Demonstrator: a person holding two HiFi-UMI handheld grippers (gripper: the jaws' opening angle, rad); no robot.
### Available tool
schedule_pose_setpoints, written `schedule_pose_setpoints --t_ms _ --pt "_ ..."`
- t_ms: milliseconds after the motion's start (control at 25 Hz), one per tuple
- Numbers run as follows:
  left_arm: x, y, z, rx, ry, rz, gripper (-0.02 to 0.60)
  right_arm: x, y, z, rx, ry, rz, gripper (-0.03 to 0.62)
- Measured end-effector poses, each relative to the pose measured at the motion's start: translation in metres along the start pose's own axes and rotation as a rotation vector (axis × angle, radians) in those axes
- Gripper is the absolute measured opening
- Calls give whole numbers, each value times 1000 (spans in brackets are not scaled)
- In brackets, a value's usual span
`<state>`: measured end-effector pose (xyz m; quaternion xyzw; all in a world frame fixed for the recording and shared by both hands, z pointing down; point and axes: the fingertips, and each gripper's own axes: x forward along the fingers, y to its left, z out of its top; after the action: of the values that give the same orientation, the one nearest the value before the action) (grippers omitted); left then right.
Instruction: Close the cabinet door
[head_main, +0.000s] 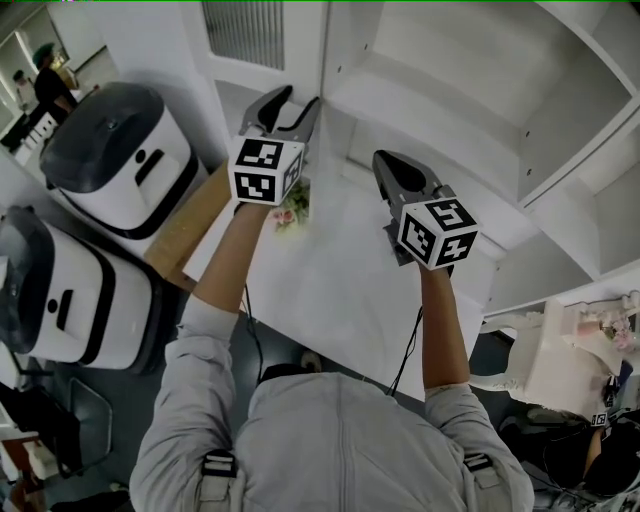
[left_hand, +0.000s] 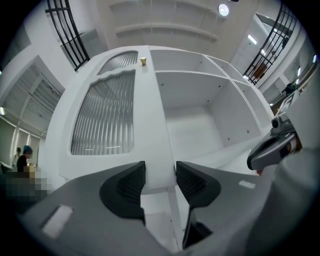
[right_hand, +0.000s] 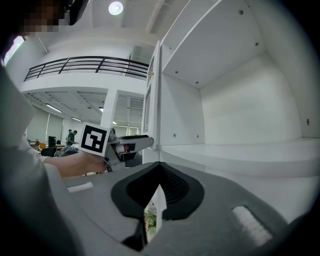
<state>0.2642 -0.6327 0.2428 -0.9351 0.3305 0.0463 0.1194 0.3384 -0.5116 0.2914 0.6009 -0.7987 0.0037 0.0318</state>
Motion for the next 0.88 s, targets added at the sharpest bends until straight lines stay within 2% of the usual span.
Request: schedule_pose_setpoints --t_ms 640,880 --pt "13 2 -3 -2 17 22 191 -32 -5 5 -35 9 -48 2" --pt "-3 0 0 -19 4 26 186 -44 9 2 -33 10 -48 2"
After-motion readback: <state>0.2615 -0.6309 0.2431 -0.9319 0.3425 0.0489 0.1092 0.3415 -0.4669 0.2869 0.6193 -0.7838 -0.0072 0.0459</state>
